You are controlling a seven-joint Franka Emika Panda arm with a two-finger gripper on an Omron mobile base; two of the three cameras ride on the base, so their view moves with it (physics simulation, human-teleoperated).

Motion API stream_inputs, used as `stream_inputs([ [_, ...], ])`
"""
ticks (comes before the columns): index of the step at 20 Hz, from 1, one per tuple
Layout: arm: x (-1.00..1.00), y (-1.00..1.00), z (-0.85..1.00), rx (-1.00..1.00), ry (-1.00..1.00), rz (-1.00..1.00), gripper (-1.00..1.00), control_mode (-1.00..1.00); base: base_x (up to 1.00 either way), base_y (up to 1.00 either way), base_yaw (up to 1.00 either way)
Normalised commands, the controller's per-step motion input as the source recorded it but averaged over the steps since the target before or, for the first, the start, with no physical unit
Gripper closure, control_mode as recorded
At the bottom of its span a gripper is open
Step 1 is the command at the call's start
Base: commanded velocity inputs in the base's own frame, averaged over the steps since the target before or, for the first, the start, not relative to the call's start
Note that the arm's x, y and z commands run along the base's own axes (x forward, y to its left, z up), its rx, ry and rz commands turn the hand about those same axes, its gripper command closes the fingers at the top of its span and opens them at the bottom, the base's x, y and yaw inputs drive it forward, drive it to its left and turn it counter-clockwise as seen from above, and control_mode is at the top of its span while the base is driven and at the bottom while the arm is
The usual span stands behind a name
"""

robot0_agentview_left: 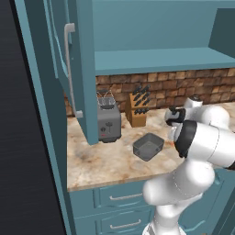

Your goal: Retrieve the tupperware from the cabinet, then place the raw meat into the tupperware to avoid contamination.

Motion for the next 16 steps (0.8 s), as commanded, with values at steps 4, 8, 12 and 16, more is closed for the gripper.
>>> stream_inputs([
  [4, -0.22, 0.29, 0.36, 0.00, 0.00, -0.01, 1.00, -1.00, 0.00, 0.00, 0.00],
  [8, -0.18, 0.37, 0.30, 0.00, -0.03, 0.00, 1.00, -1.00, 0.00, 0.00, 0.00],
  [12, -0.09, 0.45, 0.20, 0.00, -0.06, -0.01, 1.00, -1.00, 0.00, 0.00, 0.00],
  [16, -0.01, 0.50, 0.06, 0.00, -0.07, -0.02, 1.00, -1.00, 0.00, 0.00, 0.00],
])
